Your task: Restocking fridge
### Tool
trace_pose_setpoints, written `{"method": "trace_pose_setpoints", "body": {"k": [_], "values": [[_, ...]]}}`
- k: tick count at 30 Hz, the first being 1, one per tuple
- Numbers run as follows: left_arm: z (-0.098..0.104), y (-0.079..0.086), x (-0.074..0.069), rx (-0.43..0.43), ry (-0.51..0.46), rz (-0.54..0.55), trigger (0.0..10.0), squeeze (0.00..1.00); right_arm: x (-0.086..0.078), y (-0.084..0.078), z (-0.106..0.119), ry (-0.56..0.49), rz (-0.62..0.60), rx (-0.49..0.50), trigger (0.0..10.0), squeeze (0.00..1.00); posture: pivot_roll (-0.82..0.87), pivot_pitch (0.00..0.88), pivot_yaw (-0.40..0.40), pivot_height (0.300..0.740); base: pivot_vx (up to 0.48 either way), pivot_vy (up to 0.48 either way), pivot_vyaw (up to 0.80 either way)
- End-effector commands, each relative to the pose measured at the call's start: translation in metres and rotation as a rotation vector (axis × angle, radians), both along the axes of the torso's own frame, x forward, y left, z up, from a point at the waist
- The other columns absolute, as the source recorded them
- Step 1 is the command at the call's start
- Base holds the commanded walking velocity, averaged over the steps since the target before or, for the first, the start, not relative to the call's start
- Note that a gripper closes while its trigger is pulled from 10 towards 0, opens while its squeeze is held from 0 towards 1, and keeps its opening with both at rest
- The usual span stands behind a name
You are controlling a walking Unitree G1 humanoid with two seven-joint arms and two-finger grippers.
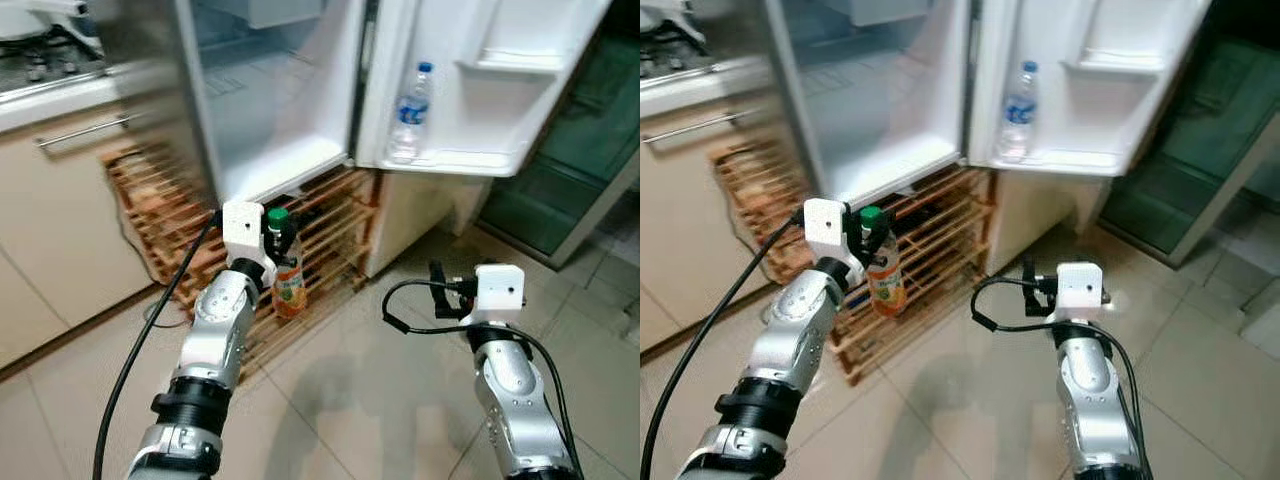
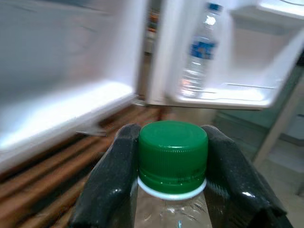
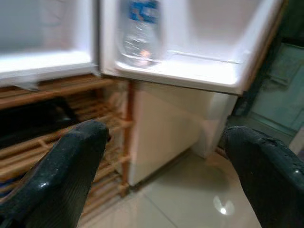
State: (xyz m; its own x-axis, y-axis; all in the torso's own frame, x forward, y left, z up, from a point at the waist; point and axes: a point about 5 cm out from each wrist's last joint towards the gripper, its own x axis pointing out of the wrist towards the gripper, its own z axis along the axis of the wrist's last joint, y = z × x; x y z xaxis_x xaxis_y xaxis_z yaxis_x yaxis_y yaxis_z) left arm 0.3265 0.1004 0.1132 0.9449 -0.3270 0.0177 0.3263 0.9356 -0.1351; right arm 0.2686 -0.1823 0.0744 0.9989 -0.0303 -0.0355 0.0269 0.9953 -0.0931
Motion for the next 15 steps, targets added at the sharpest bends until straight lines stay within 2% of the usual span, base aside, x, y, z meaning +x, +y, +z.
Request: {"method": "trace_pose_setpoints", "body": {"k": [1, 7, 15], "values": [[0.013, -0.009, 0.002, 0.005, -0.06, -0.027, 10.0, 0.0, 0.004, 0.0, 0.005, -0.018, 0.004, -0.003, 10.0, 0.0, -0.13, 0.0, -0.012, 0.74, 0.285, -0.382, 0.0], [0.018, -0.012, 0.008, 0.018, -0.074, -0.033, 10.0, 0.0, 0.005, 0.004, 0.005, -0.021, 0.02, -0.005, 10.0, 0.0, -0.14, 0.0, -0.006, 0.74, 0.315, -0.359, 0.0], [0.018, -0.02, 0.006, 0.033, -0.084, -0.071, 10.0, 0.0, 0.002, 0.002, 0.002, -0.012, 0.015, -0.004, 10.0, 0.0, -0.14, 0.0, 0.002, 0.74, 0.324, -0.351, 0.0]]}}
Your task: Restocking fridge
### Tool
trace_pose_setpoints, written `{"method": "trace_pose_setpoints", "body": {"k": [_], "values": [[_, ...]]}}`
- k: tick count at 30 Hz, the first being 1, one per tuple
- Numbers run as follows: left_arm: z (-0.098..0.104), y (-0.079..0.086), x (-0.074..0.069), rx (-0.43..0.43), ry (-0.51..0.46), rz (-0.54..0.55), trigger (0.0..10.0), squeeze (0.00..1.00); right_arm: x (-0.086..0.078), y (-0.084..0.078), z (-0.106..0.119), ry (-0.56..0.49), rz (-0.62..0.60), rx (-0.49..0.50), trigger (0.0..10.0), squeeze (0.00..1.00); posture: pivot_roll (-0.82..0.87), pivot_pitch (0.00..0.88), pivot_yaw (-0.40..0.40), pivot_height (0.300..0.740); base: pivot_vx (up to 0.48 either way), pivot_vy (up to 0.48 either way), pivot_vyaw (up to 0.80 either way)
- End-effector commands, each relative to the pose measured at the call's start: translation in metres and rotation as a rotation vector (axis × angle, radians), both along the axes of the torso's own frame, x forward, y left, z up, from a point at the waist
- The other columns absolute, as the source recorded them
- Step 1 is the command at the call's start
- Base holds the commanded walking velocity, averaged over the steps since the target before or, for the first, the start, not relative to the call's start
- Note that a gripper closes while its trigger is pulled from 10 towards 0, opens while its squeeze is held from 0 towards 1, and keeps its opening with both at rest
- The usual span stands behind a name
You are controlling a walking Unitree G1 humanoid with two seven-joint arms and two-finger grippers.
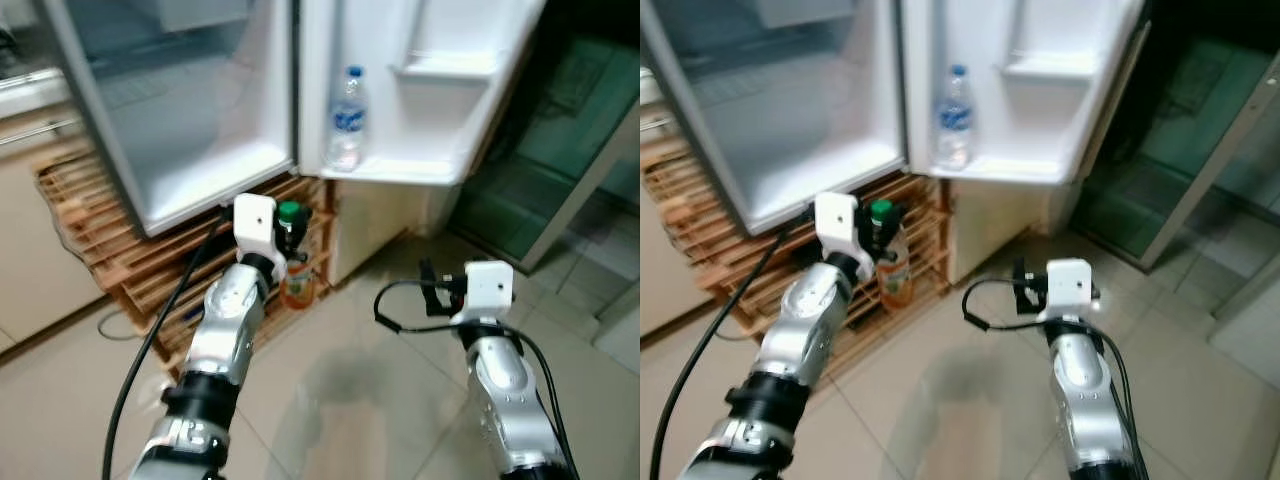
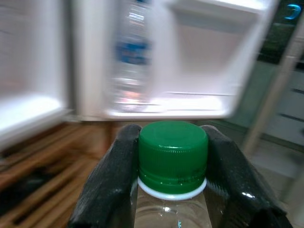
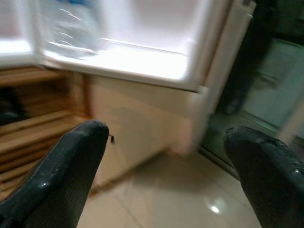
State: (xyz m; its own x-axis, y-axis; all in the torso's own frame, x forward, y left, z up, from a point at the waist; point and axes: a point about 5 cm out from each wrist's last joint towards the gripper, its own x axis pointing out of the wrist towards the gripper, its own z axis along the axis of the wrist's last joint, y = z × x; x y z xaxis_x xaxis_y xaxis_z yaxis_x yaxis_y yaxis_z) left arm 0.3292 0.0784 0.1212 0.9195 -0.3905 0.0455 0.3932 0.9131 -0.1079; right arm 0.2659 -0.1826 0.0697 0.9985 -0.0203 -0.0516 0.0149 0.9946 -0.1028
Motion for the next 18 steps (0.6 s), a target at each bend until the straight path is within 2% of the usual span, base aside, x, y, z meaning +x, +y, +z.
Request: {"method": "trace_pose_setpoints", "body": {"k": [1, 5, 7, 11, 13, 18], "values": [[0.01, 0.002, 0.003, 0.017, -0.049, -0.005, 10.0, 0.0, 0.004, 0.002, 0.007, -0.028, 0.004, 0.005, 10.0, 0.0, -0.14, 0.0, 0.003, 0.74, 0.322, -0.352, 0.0], [0.01, 0.001, 0.003, 0.028, -0.055, -0.015, 10.0, 0.0, 0.004, 0.003, 0.006, -0.024, 0.002, 0.007, 10.0, 0.0, -0.14, 0.0, 0.006, 0.74, 0.326, -0.349, 0.0], [0.01, 0.001, 0.002, 0.039, -0.069, -0.012, 10.0, 0.0, 0.004, 0.003, 0.005, -0.021, 0.003, 0.008, 10.0, 0.0, -0.14, 0.0, 0.006, 0.74, 0.24, 0.0, 0.0], [0.017, -0.004, 0.001, 0.123, -0.135, -0.035, 10.0, 0.0, 0.003, 0.003, 0.004, -0.016, 0.005, 0.009, 10.0, 0.0, -0.14, 0.0, 0.007, 0.74, 0.0, 0.0, 0.0], [0.023, -0.008, -0.001, 0.092, -0.154, -0.063, 10.0, 0.0, 0.003, 0.003, 0.004, -0.016, 0.004, 0.009, 10.0, 0.0, -0.14, 0.0, 0.007, 0.74, 0.146, 0.0, 0.0], [0.047, -0.017, -0.001, 0.029, -0.227, -0.105, 10.0, 0.0, 0.003, 0.001, 0.002, -0.013, -0.001, 0.005, 10.0, 0.0, -0.15, 0.0, 0.006, 0.74, 0.48, 0.0, 0.0]]}}
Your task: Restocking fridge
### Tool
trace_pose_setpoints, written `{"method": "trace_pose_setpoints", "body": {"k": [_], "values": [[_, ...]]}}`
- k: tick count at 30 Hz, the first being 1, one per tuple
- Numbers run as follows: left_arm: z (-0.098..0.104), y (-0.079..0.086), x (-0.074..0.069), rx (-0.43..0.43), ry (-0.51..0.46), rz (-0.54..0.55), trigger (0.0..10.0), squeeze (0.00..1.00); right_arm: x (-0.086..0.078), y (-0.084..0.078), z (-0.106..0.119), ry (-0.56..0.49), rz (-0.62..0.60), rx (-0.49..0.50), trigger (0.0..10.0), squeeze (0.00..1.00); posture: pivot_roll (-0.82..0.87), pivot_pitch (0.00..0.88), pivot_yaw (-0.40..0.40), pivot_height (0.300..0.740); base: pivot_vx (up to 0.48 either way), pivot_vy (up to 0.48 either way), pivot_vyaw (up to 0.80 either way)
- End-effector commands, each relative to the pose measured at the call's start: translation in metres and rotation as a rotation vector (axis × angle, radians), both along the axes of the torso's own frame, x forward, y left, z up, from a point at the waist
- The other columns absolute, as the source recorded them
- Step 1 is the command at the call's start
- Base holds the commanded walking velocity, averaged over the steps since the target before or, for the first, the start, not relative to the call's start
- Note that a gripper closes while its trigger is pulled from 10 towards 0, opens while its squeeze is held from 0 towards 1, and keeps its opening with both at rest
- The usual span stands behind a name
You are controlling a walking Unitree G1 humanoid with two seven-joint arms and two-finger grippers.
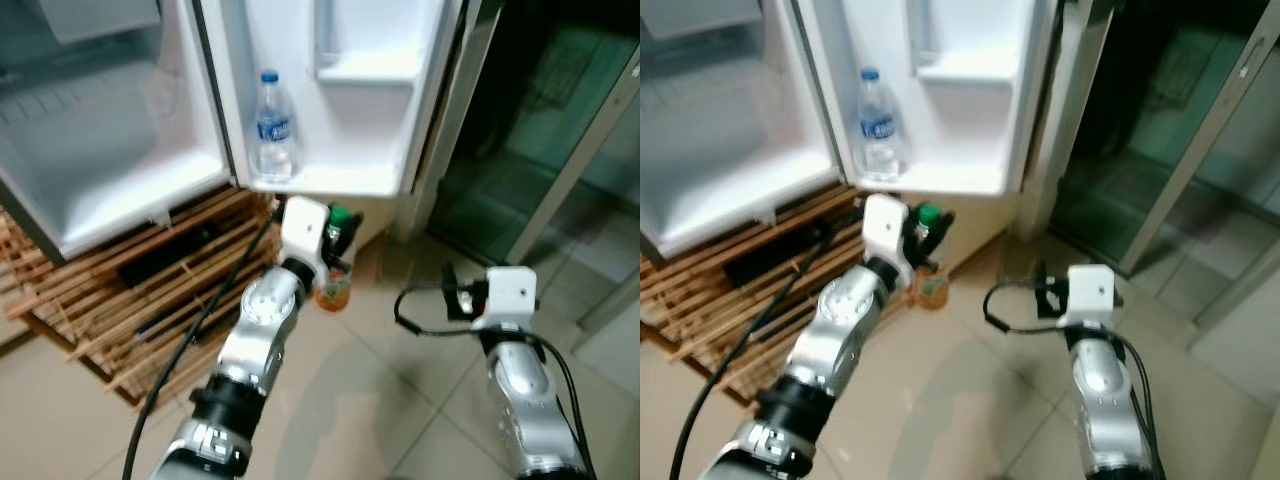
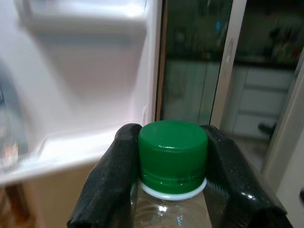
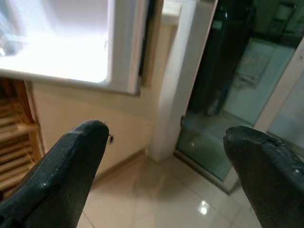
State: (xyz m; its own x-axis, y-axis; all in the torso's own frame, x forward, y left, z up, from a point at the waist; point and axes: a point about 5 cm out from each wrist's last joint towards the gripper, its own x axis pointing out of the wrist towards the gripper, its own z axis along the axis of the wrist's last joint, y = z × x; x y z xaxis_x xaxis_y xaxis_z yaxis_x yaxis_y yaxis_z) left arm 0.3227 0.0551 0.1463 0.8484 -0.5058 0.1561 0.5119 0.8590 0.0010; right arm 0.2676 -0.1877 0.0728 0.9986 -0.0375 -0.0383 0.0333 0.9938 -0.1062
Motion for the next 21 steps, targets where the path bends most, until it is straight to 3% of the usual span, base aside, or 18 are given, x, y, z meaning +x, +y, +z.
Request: {"method": "trace_pose_setpoints", "body": {"k": [1, 7, 21], "values": [[0.0258, 0.005, 0.0053, -0.032, -0.091, 0.012, 10.0, 0.0, 0.0017, 0.0054, -0.0008, 0.001, 0.017, 0.007, 10.0, 0.0, -0.15, 0.0, 0.006, 0.74, 0.48, 0.0, 0.0], [0.034, 0.0033, 0.0062, -0.055, -0.123, 0.017, 10.0, 0.0, 0.0038, 0.003, -0.0002, 0.0, 0.015, 0.003, 10.0, 0.0, -0.15, 0.0, 0.005, 0.74, 0.48, 0.0, 0.0], [0.0348, 0.0018, 0.008, -0.091, -0.098, 0.026, 10.0, 0.0, 0.0019, 0.0036, -0.0018, 0.003, 0.019, -0.002, 10.0, 0.0, -0.15, 0.0, 0.006, 0.74, 0.477, 0.0, 0.0]]}}
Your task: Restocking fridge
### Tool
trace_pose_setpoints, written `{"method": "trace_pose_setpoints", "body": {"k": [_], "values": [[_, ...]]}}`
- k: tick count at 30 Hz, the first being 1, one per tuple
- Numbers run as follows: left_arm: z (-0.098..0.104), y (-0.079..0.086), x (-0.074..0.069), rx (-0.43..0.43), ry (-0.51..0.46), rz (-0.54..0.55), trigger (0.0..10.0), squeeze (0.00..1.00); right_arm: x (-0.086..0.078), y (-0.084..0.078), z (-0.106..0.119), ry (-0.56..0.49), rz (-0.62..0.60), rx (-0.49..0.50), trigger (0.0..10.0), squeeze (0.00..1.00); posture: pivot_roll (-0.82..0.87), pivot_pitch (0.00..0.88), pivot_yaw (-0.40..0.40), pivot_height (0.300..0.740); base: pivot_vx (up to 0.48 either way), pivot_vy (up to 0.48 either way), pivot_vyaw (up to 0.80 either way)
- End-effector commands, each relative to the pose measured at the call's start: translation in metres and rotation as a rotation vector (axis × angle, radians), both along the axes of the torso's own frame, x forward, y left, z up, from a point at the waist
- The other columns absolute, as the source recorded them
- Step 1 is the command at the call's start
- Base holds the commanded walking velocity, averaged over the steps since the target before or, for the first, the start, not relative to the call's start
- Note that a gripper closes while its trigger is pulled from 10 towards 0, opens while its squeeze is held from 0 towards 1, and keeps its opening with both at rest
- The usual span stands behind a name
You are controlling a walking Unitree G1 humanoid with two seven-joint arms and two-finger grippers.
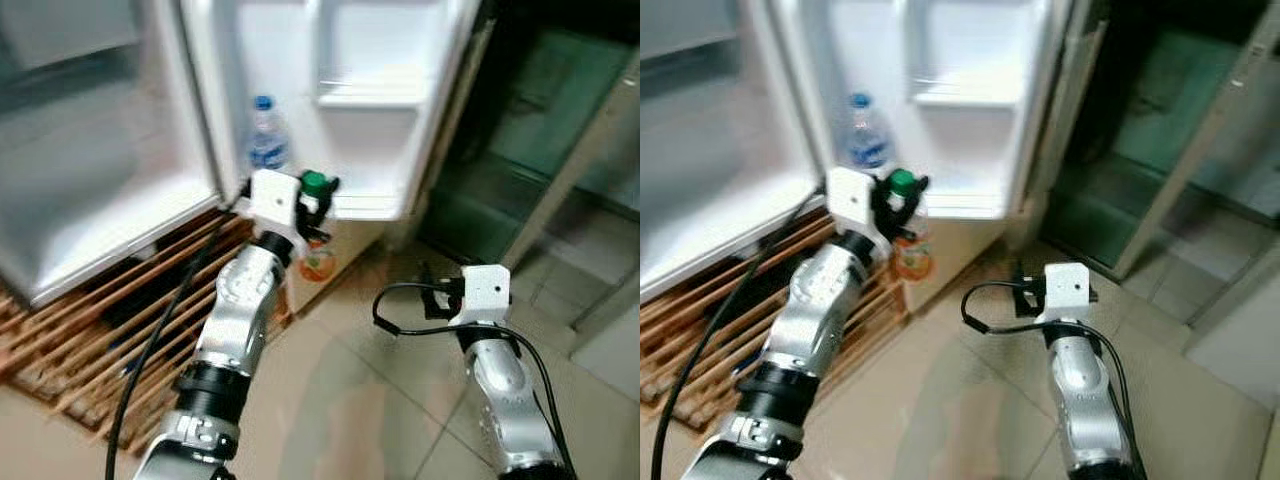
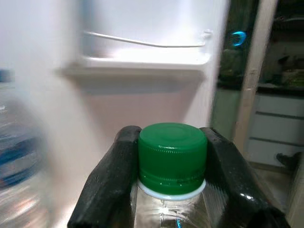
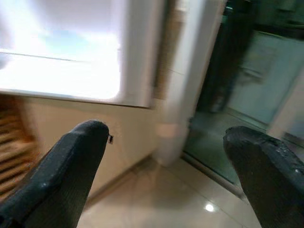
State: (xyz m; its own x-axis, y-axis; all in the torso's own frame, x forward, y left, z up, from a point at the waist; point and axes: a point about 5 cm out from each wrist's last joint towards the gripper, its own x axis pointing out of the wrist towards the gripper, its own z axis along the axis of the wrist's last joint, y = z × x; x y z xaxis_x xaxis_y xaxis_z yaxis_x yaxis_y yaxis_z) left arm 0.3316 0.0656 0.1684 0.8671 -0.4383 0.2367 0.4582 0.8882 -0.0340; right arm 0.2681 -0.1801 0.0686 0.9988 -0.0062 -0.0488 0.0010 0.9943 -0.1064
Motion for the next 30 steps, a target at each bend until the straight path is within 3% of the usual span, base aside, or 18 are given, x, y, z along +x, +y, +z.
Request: {"method": "trace_pose_setpoints", "body": {"k": [1, 12, 20, 30], "values": [[0.014, -0.008, -0.001, -0.022, -0.048, -0.034, 10.0, 0.0, 0.001, -0.004, 0.002, -0.007, -0.012, -0.002, 10.0, 0.0, -0.15, 0.0, 0.006, 0.74, 0.458, 0.0, 0.0], [0.025, -0.013, -0.001, -0.027, -0.082, -0.05, 10.0, 0.0, 0.002, -0.004, 0.003, -0.013, -0.013, 0.0, 10.0, 0.0, -0.16, 0.0, 0.001, 0.74, 0.458, 0.0, 0.0], [0.038, -0.012, 0.0, -0.122, -0.114, -0.011, 10.0, 0.0, -0.005, -0.008, 0.005, -0.013, -0.014, -0.011, 10.0, 0.0, -0.18, 0.0, -0.015, 0.74, 0.0, 0.0, 0.0], [0.033, -0.007, 0.004, 0.017, -0.245, 0.091, 10.0, 0.0, -0.011, -0.011, 0.006, 0.0, 0.001, -0.029, 10.0, 0.0, -0.2, 0.0, -0.033, 0.74, 0.0, 0.0, 0.0]]}}
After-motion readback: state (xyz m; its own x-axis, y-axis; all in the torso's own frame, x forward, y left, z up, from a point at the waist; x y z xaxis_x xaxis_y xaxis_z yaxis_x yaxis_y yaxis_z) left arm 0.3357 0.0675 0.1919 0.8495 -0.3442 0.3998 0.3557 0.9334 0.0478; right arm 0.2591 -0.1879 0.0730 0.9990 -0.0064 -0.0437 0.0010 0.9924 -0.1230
